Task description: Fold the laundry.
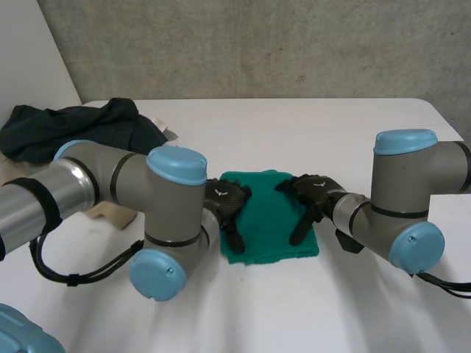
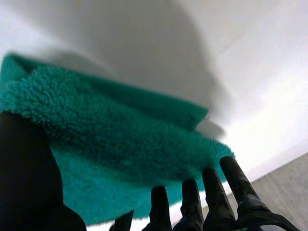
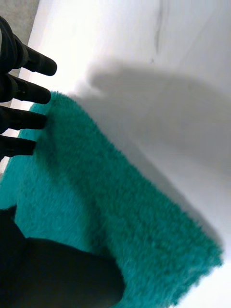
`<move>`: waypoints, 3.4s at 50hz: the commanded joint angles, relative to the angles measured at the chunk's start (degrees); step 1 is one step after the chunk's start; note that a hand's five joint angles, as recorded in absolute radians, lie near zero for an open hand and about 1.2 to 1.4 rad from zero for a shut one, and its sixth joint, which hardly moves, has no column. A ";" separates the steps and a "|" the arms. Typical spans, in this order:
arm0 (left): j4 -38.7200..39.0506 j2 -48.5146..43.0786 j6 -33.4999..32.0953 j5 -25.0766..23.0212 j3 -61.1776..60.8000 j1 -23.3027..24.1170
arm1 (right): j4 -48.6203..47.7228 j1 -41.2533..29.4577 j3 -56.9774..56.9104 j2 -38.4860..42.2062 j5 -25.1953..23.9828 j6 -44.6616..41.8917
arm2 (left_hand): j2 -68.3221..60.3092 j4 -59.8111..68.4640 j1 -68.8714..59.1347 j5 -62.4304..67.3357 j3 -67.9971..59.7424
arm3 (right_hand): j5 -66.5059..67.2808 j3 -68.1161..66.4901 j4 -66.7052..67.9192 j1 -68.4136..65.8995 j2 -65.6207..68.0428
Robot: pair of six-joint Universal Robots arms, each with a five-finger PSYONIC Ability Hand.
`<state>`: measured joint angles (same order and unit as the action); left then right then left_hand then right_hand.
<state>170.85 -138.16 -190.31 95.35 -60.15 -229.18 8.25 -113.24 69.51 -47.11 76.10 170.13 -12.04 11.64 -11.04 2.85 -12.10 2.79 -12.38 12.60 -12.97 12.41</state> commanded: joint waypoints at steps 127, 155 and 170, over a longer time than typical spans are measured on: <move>4.58 9.41 -15.08 -7.37 13.21 -32.73 | -16.86 17.79 28.04 -23.91 -6.58 -24.58 | 0.65 -0.24 -0.36 -1.46 0.71 | -2.79 2.38 -2.60 2.97 -2.41; 8.10 18.18 6.60 -13.00 13.05 -20.27 | -16.78 17.88 31.13 -26.37 -5.17 -23.09 | -67.96 68.36 -68.96 67.15 -67.90 | -2.79 2.38 -2.60 2.97 -2.41; 8.18 10.20 12.50 -13.17 9.79 3.11 | -16.95 18.49 30.25 -29.36 -2.80 -14.30 | -67.96 68.36 -68.96 67.15 -67.90 | -2.79 2.38 -2.60 2.97 -2.41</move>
<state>179.30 -119.36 -177.51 82.71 -51.15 -234.04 -8.63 -94.82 99.84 -75.96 72.85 153.67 -68.49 68.82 -65.51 56.87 -68.01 2.44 -11.77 11.98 -12.67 12.14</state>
